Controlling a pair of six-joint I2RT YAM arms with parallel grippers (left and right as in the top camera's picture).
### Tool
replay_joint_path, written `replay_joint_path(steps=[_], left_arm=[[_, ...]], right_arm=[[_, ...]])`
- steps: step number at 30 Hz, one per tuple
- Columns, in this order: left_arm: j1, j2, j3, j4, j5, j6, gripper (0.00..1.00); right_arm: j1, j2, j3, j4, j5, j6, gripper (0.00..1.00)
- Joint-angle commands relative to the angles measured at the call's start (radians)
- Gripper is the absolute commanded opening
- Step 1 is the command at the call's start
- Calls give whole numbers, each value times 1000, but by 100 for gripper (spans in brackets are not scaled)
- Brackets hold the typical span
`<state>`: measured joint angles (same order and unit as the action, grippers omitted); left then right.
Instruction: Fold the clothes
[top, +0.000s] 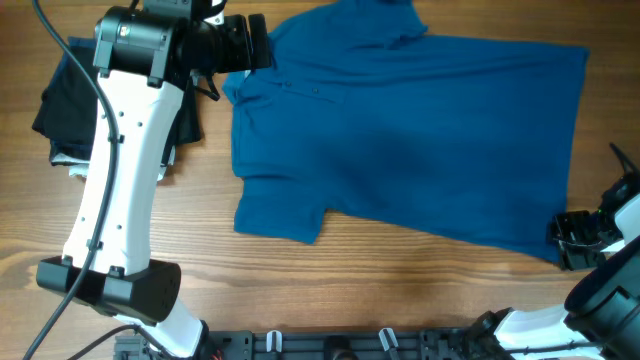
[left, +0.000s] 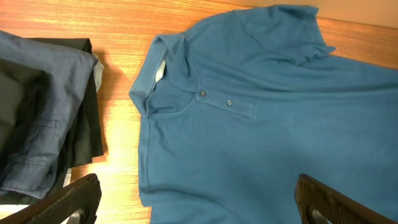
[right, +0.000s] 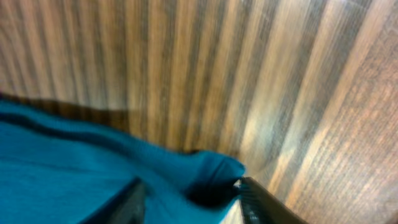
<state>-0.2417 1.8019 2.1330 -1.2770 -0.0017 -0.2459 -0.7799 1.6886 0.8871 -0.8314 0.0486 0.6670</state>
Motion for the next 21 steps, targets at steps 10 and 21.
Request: replay_joint_path(steps=[10,21], left_arm=[[4,3,-5,2,8,-5,100],[4,3,-5,2,8,-5,100]], right_arm=[[-182,11,-25,3,112,97,4],[-192,11,-25,46,42,13,27]])
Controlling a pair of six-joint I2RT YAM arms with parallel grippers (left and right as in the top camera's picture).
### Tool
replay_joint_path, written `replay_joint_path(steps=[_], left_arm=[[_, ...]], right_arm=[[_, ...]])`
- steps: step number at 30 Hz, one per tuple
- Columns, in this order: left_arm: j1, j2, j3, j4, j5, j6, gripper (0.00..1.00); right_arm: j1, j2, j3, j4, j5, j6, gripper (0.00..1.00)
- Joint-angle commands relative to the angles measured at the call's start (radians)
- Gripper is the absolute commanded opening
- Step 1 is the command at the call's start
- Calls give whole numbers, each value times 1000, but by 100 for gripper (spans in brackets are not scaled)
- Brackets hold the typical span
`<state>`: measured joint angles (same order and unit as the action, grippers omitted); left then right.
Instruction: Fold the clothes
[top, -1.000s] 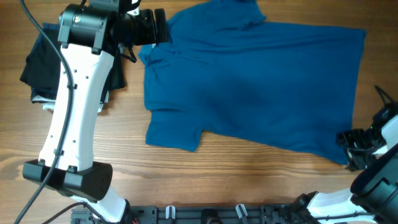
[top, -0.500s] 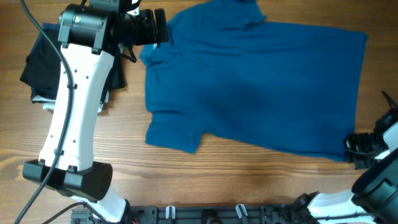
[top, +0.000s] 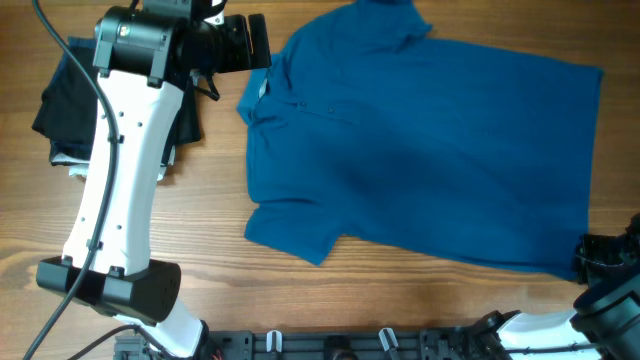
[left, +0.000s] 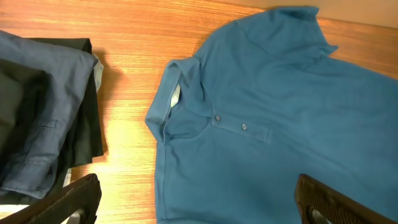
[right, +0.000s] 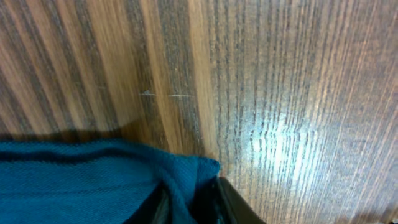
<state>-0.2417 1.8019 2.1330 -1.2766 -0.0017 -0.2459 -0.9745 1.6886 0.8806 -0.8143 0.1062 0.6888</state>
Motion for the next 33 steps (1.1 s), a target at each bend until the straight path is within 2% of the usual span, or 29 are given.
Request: replay_joint_path(steps=[1,2,3,5,6,7,12,14,15,16,18,20,23,28,33], left_arm=[[4,3,-5,2,8,-5,100],[4,3,-5,2,8,-5,100],[4,3,-5,2,8,-5,100],[4,3,-5,2,8,-5,100],[4,3,-5,2,8,-5,100],[4,3,-5,1,8,-5,100],[4,3,-5,20,13,-6,100],[3,3,-5,66,12,-5,99],[3,3,-5,87,12,-5,94],[3,3,-5,90,12,-5,100],[3,3,-5,74,13,-6,100],[3,10,-5,18,13,-13,100],[3,13,-28,-55,13,-135,100],[2,13,-180,-67,11,-235,98],[-12,13,-430,-30,13,-278,99]], right_arm=[[3,11,-19,29,-18,-8,29],[3,11,-19,29,-19,-9,31],[3,11,-19,29,-23,-8,40],[3,11,-19,30,-37,-9,63],[3,11,-19,29,-39,-8,79],[3,11,-19,29,-40,-8,82],[3,11,-19,24,-40,-8,83],[3,11,-19,25,-40,-8,82],[3,11,-19,24,-41,-9,82],[3,11,-19,21,-40,-9,80],[3,11,-19,13,-40,-8,70],[3,11,-19,5,-40,-8,51],[3,11,-19,-1,-40,-9,36],[3,11,-19,0,-40,-8,29],[3,11,-19,4,-40,-8,28]])
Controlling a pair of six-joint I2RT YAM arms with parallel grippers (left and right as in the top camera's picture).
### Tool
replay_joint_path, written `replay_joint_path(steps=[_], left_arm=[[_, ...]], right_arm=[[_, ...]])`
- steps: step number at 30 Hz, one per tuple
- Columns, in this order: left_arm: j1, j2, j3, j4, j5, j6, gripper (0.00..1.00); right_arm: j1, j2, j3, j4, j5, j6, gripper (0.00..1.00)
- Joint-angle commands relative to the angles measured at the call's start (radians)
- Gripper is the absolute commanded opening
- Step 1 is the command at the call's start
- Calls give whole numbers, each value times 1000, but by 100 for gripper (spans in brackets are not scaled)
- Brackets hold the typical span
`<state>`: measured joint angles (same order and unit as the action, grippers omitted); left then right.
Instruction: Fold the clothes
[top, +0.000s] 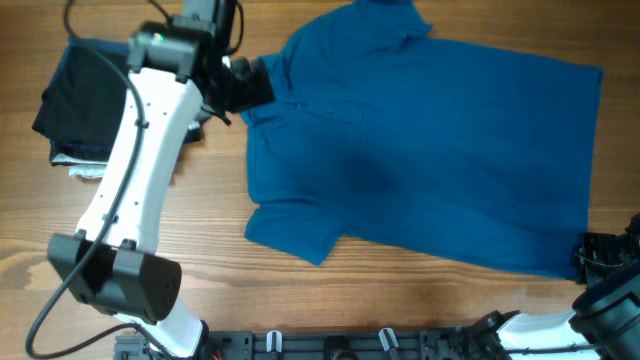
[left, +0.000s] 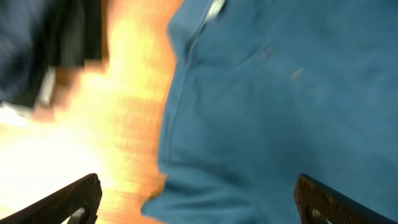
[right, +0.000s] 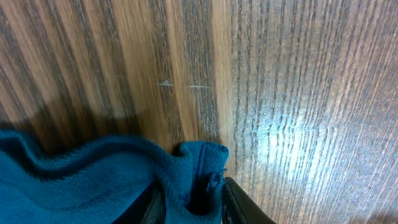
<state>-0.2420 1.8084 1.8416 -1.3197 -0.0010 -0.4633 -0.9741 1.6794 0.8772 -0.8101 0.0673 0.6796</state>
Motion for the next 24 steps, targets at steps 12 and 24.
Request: replay_joint_path(steps=[12,24], left_arm=[[-59,-96,-605,195,94,-5,84],[-59,-112,-940,441,213,151,75]], right_arm=[[2,21,-16,6,-9,1,30],[2,21,-16,10,-17,1,31]])
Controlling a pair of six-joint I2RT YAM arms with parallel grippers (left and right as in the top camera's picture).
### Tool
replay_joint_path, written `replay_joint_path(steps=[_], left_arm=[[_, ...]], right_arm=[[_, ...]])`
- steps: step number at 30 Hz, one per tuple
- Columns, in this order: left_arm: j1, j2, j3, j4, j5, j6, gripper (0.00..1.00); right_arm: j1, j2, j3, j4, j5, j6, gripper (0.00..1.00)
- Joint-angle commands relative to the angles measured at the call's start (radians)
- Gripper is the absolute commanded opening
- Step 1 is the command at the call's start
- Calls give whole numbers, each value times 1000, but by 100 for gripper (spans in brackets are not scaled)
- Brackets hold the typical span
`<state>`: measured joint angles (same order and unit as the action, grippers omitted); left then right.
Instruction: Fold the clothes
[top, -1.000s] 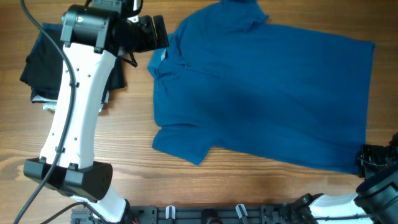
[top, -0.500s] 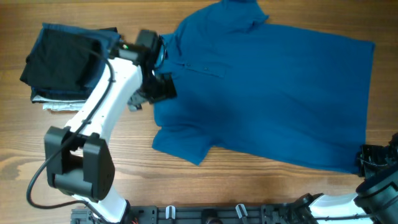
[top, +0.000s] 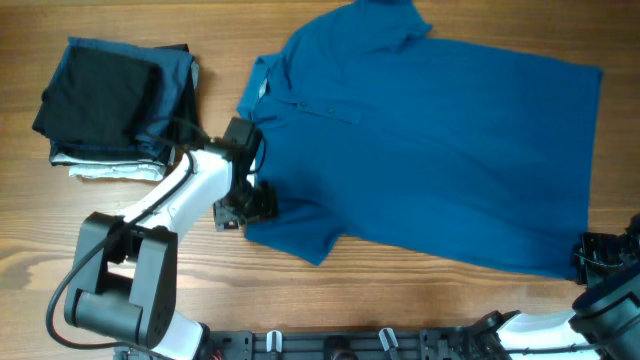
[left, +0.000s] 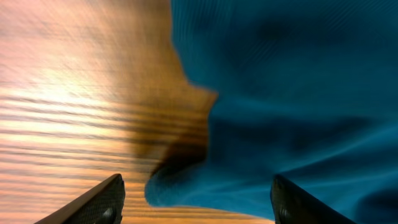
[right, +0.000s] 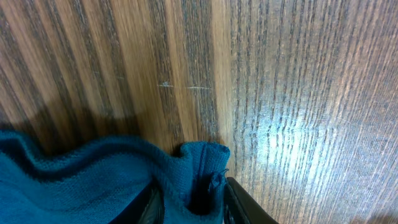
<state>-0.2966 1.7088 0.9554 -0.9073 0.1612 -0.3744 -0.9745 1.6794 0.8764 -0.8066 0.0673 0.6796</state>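
Note:
A blue polo shirt (top: 430, 140) lies spread flat on the wooden table, collar (top: 262, 88) at the upper left. My left gripper (top: 248, 205) is low at the shirt's near-left sleeve (top: 295, 230). In the left wrist view the left gripper (left: 196, 208) is open, with the sleeve's edge (left: 186, 180) lying between its fingers (left: 93, 202). My right gripper (top: 592, 252) is at the shirt's near-right hem corner. In the right wrist view the right gripper (right: 193, 202) is shut on that bunched corner (right: 202, 165).
A stack of folded dark clothes (top: 115, 100) sits at the far left of the table (top: 420, 290). The left arm (top: 175, 200) reaches across in front of it. The right arm's base (top: 600, 310) is at the near-right corner.
My left gripper has moved from beside the collar down to the near-left sleeve, low over the table. The shirt and the right gripper have not moved.
The shirt first lay further left, my right gripper shut on its near-right hem corner and the left gripper up by the collar. Then the shirt lay shifted right and spread out. The left gripper stood at the collar, and now at the sleeve.

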Motion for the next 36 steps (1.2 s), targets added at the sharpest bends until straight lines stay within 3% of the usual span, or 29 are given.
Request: replay_joint_path(steps=[1,7,11,12,13,16,17,18,19,23,28,36], left_arm=[[-5,-13,-60,29,51,86,75],[-5,-11,-68,39,8,113,82],[-5,-11,-68,52,-47,113,71],[-5,-11,-68,56,-47,113,63],[-5,-11,-68,56,-47,113,47],[-5,-11,-68,50,-46,113,11],[-5,-11,-68,47,-46,109,4],[-5,-11,-68,42,-41,106,4],[-5,-11,-68,35,-19,105,4],[-5,-11,-68,-6,86,105,4],[-5,-30,-66,-73,85,104,4],[-5,-164,-12,-165,90,75,4]], right_arm=[[3,21,-15,7,-17,1,31],[3,21,-15,8,-21,1,32],[3,21,-15,7,-24,1,33],[3,21,-15,7,-24,1,33],[3,21,-15,7,-24,1,32],[3,21,-15,6,-24,0,29],[3,21,-15,6,-24,1,18],[3,21,-15,6,-24,0,8],[3,21,-14,6,-24,0,4],[3,20,-14,-3,-26,-1,4],[14,-2,1,-29,-67,-51,4],[157,-79,85,-134,11,-47,4]])
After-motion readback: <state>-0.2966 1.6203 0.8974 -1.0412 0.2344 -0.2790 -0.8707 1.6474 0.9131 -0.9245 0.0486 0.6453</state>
